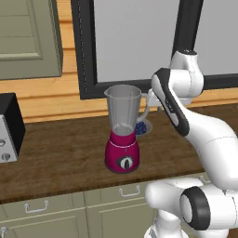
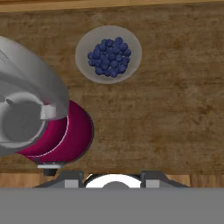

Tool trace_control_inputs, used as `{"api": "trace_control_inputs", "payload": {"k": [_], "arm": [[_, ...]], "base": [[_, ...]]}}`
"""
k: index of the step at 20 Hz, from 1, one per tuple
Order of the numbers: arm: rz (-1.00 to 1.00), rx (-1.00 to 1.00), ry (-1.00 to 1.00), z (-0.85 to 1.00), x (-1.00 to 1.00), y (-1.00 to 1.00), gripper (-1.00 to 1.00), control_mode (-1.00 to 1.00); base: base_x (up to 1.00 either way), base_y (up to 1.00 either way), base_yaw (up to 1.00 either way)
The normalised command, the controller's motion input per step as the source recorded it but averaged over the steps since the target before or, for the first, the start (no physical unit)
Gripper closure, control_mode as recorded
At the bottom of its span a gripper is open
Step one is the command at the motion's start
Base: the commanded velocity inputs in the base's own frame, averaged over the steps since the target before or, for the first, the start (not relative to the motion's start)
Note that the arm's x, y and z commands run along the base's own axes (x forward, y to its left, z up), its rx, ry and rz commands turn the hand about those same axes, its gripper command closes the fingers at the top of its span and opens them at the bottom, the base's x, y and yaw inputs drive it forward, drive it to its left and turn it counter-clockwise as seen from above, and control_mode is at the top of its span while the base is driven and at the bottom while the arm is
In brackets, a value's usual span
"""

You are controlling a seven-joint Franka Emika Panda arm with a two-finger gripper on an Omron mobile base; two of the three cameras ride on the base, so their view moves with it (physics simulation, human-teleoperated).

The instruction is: Close the lid blender by securely placing the lid on top.

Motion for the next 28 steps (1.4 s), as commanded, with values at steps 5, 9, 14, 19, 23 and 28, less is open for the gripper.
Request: {"api": "trace_control_inputs", "payload": {"k": [5,9,14,19,23,28], "arm": [[-0.01,0.02,0.00,-0.19,0.00,-0.54,-1.00,-1.00],[-0.13,0.11,0.01,-0.46,0.00,-1.00,-1.00,-1.00],[-0.21,0.07,0.03,-0.47,0.00,-1.00,-1.00,-1.00],[-0.25,0.03,0.06,-0.44,0.00,-1.00,-1.00,-1.00],[-0.30,0.00,0.14,-0.33,0.00,-1.00,-1.00,-1.00],[-0.33,0.00,0.08,-0.33,0.00,-1.00,-1.00,-1.00]], "base": [[0.00,0.00,0.00],[0.00,0.00,0.00],[0.00,0.00,0.00],[0.00,0.00,0.00],[0.00,0.00,0.00],[0.00,0.00,0.00]]}}
